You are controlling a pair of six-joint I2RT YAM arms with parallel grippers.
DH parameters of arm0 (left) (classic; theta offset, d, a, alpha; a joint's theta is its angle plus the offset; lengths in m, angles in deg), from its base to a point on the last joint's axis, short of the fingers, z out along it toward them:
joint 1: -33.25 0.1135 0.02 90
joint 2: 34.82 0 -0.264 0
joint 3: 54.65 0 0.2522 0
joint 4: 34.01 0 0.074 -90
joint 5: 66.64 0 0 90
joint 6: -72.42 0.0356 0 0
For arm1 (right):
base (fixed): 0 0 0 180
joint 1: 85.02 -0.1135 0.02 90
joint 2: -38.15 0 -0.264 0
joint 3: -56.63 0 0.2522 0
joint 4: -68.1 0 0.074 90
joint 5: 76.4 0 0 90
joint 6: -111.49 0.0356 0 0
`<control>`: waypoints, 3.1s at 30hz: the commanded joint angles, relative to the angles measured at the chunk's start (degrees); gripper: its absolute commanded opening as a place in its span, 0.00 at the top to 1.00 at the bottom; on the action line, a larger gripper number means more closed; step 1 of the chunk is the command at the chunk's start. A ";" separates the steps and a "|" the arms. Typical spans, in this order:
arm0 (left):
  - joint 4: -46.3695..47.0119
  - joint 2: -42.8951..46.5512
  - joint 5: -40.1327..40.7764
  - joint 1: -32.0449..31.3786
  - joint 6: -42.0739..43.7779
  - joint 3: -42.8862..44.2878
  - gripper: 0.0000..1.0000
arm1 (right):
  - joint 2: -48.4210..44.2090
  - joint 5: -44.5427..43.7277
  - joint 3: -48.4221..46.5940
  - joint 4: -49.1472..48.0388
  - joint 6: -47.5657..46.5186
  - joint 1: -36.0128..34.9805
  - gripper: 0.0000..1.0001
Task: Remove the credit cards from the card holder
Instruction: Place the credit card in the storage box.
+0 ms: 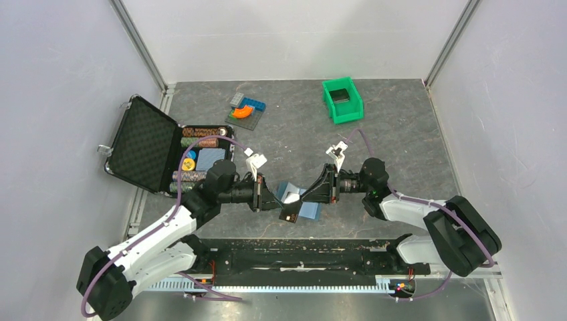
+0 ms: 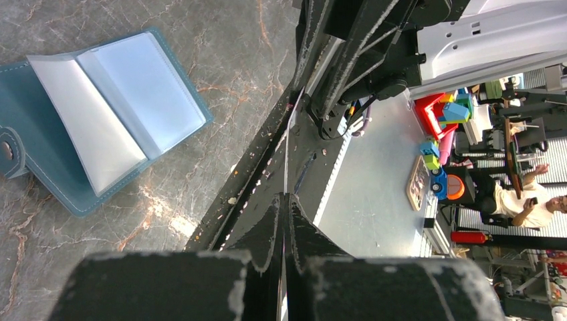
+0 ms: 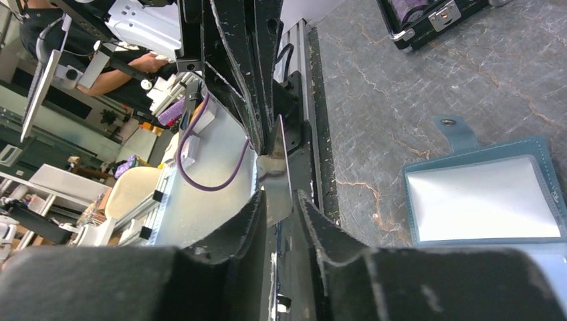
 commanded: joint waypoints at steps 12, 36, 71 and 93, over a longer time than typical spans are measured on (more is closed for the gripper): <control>-6.56 2.16 7.53 0.32 4.30 5.12 0.40 | -2.13 -3.71 -0.79 0.85 -0.23 0.74 1.00; -24.00 14.50 28.72 0.32 14.06 9.40 0.00 | 6.74 -42.11 -34.15 40.37 -19.31 28.42 1.00; -26.78 11.91 24.42 0.32 14.34 9.53 0.00 | 51.41 -50.80 -73.01 35.79 -10.92 26.35 1.00; -27.07 12.09 25.30 0.32 14.86 9.66 0.00 | 58.00 -51.92 -81.83 39.38 -8.92 25.78 0.90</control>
